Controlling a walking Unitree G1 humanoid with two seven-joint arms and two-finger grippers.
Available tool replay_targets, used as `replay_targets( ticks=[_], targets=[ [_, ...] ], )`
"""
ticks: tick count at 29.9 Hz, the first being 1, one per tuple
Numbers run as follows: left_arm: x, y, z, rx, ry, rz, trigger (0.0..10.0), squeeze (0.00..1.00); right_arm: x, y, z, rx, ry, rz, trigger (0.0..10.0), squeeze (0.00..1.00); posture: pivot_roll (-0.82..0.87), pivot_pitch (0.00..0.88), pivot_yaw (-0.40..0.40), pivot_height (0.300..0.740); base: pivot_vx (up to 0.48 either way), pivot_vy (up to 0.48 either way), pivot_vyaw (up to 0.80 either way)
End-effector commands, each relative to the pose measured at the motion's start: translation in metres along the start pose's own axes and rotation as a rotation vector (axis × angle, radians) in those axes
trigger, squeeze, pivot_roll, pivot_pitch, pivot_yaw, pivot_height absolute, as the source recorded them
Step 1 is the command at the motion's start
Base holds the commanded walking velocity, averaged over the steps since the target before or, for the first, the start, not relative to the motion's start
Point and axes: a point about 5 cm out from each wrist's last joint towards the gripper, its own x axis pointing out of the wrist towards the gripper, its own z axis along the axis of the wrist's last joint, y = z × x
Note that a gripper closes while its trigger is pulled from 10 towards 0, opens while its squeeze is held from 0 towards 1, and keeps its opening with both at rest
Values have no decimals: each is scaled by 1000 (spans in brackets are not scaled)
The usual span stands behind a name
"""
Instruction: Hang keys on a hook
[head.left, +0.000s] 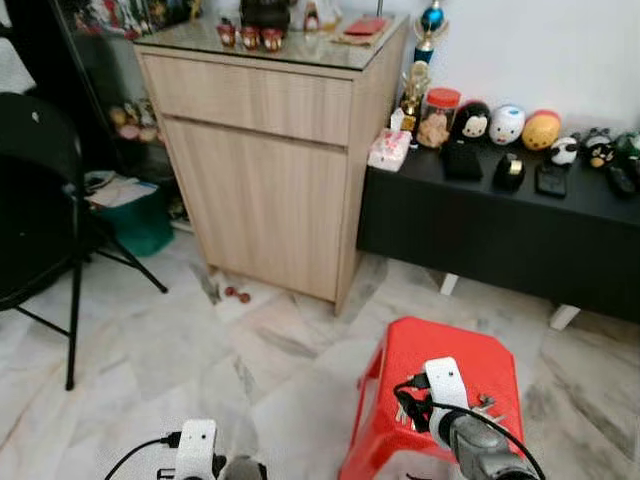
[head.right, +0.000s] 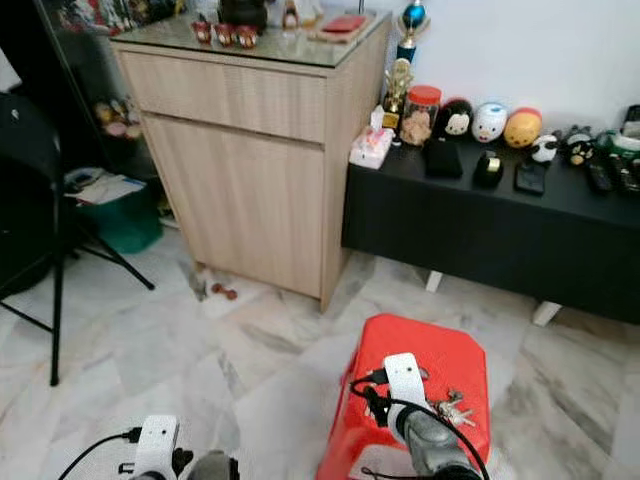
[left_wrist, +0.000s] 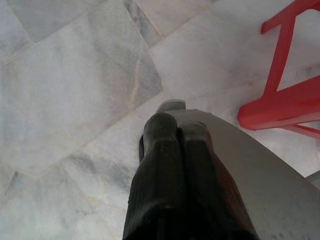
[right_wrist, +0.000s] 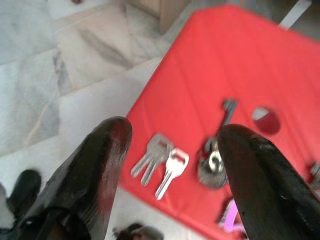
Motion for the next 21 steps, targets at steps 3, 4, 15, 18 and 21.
replay_targets(
  ticks=[3, 4, 15, 18, 21],
  targets=[
    [-6, 1, -22, 6, 66, -2, 10000, 0, 2, 1, 4, -8, 15, -9, 10000, 0, 103, 45, -76, 656, 0, 0, 0],
    [-7, 1, -23, 6, 66, -3, 10000, 0, 2, 1, 4, -8, 17, -11, 10000, 0, 103, 45, -76, 656, 0, 0, 0],
    [-12, 3, -35, -3, 64, 1, 10000, 0, 2, 5, 12, 9, -75, -18, 10000, 0, 109, 89, -85, 656, 0, 0, 0],
    [-13, 4, -36, -10, 63, 4, 10000, 0, 2, 7, 11, 1, -89, 6, 10000, 0, 108, 92, -86, 636, 0, 0, 0],
    [-13, 3, -37, -12, 64, 3, 10000, 0, 1, 5, 9, 0, -99, 1, 10000, 0, 102, 98, -89, 621, 0, 0, 0]
  ],
)
